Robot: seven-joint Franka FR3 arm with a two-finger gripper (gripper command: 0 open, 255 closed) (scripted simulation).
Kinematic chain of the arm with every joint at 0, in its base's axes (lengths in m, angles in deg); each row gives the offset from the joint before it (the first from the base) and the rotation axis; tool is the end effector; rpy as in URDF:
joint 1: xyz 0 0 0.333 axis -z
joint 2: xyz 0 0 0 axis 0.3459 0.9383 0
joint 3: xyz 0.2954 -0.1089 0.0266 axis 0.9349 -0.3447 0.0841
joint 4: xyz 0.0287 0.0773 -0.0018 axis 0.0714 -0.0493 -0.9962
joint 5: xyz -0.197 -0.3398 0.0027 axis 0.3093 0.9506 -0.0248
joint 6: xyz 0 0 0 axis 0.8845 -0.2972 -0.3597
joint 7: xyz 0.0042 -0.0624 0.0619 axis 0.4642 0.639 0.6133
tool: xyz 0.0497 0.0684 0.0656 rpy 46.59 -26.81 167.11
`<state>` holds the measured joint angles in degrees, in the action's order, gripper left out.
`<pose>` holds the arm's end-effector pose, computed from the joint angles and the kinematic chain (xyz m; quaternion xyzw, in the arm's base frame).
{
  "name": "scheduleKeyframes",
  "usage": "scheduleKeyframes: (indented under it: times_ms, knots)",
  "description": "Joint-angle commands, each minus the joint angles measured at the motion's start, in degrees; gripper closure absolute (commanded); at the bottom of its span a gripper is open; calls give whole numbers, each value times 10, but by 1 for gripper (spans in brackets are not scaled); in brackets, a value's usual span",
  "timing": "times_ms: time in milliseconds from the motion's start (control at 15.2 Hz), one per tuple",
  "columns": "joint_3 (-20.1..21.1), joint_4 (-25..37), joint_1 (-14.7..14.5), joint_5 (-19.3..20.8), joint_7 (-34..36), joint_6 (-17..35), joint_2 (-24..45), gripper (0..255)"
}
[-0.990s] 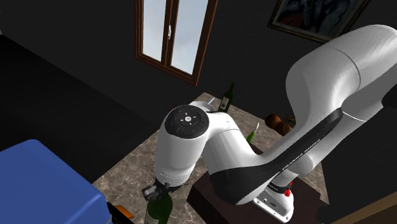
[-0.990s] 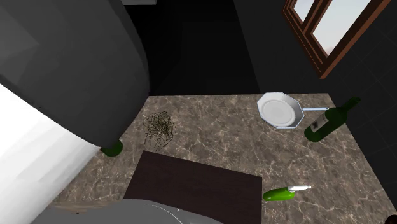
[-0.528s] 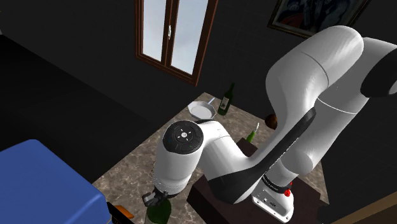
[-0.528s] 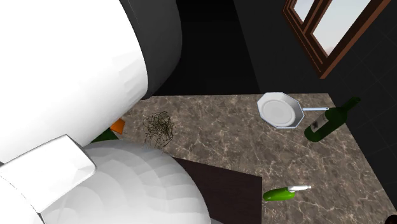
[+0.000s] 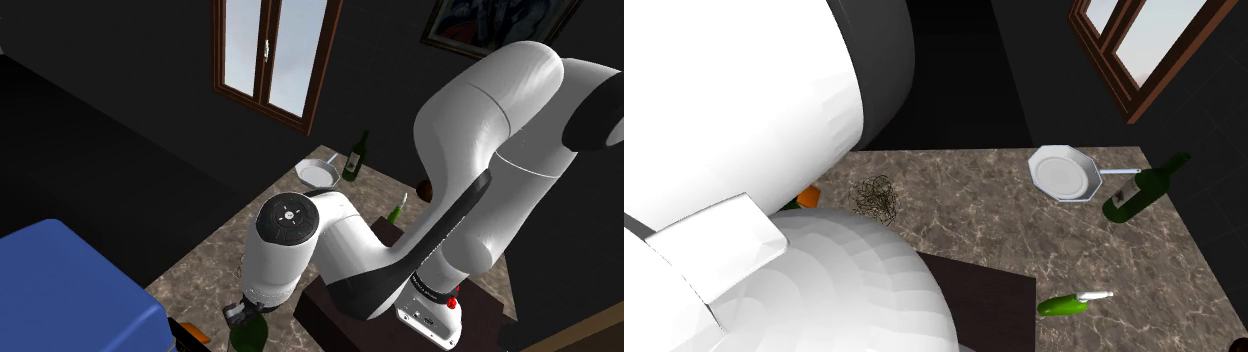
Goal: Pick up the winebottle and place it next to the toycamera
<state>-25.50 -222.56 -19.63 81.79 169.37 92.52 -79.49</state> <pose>0.2325 0.4439 0.3075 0.9927 -0.1018 0.0561 0.0307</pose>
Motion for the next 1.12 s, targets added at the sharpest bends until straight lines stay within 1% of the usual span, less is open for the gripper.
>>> scheduleKeyframes:
  times_ms: [0, 264, 396, 462, 528, 660, 1056]
  knots:
    - [0, 0, 0, 0, 0, 0, 0, 0]
    - [0, 0, 0, 0, 0, 0, 0, 0]
    - [23, 9, 19, -81, -58, -27, -60, 0]
    - [25, 16, 20, -120, -86, -43, -89, 0]
    - [20, 22, 16, -145, -104, -57, -110, 0]
    - [14, 22, 10, -144, -103, -57, -109, 0]
    - [14, 22, 9, -144, -103, -57, -109, 0]
